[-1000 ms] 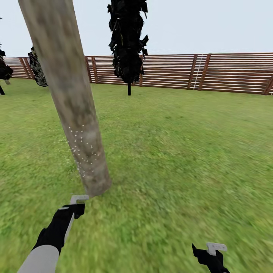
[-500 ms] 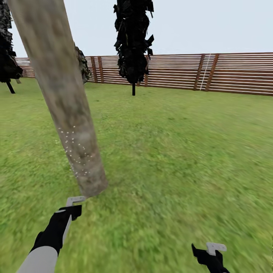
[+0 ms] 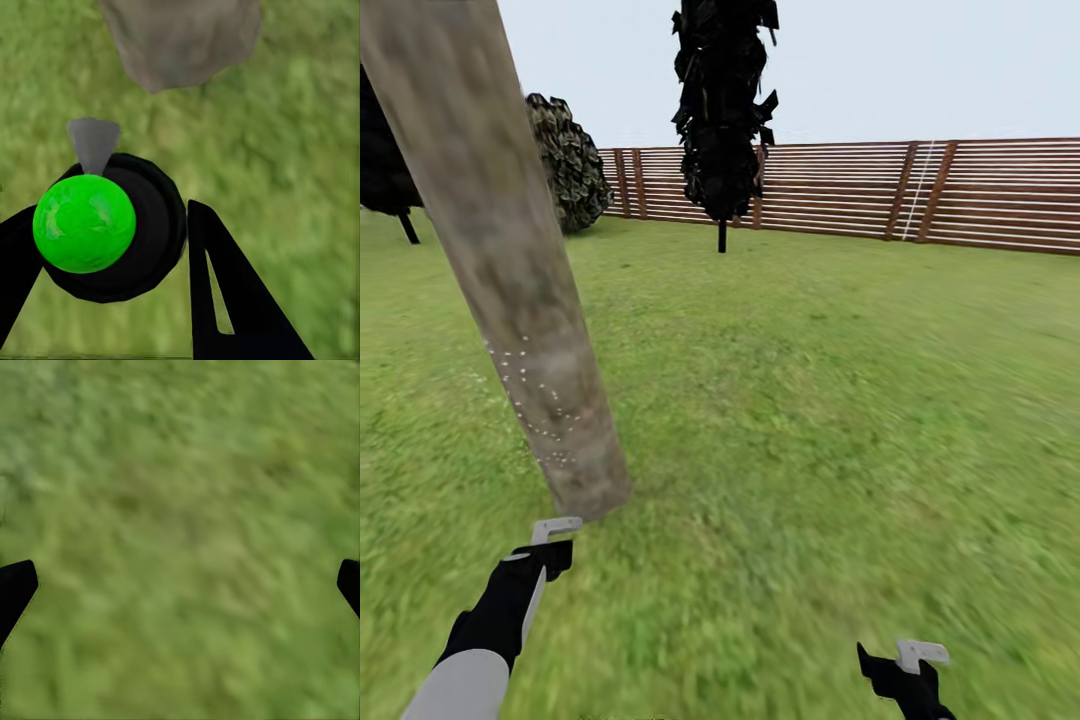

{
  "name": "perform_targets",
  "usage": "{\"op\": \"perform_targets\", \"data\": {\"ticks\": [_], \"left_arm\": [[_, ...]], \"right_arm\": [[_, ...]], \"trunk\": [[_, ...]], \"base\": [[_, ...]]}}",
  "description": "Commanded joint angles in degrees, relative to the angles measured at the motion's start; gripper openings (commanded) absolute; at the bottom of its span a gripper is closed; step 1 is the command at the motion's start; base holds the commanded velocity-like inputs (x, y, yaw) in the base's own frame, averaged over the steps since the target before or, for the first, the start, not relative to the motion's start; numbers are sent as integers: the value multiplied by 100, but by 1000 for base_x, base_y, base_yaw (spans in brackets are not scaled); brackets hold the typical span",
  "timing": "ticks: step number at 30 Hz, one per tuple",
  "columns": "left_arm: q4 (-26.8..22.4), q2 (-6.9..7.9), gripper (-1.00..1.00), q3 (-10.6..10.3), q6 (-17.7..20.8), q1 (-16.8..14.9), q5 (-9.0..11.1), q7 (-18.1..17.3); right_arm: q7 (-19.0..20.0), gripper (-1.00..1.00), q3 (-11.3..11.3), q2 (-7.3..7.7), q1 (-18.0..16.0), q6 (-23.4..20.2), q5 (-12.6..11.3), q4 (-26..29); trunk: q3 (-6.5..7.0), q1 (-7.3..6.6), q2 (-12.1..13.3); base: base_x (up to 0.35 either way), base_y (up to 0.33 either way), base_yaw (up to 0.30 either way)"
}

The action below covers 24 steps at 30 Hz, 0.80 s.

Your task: In the garden, pick up the pesticide atomizer on the floor and spray pesticide onto both trees until each tree trunk is fully covered.

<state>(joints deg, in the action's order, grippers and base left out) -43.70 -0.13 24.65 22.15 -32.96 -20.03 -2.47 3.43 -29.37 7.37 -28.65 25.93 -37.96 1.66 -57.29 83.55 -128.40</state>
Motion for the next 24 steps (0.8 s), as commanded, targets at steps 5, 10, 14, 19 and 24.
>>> {"op": "perform_targets", "data": {"ticks": [5,10,14,19,24], "left_arm": [[-10,-3,-100,-2,0,0,6,1],[-15,-5,-100,4,0,-1,7,1],[-19,-5,-100,5,3,-2,6,1],[-25,-5,-100,5,9,-5,6,1],[-25,-5,-100,5,9,-4,5,1]], "right_arm": [[0,100,1,-8,0,0,-1,1],[-1,100,1,-8,0,0,-1,1],[-8,100,2,-8,0,0,-8,1],[-16,100,1,-8,0,0,-9,1],[-18,100,1,-8,0,2,-9,1]], "trunk": [[0,0,0],[0,0,0],[0,0,0],[0,0,0],[0,0,0]], "base": [[4,-275,276],[0,-275,188],[1,-275,13],[66,-275,22],[83,-275,228]]}}
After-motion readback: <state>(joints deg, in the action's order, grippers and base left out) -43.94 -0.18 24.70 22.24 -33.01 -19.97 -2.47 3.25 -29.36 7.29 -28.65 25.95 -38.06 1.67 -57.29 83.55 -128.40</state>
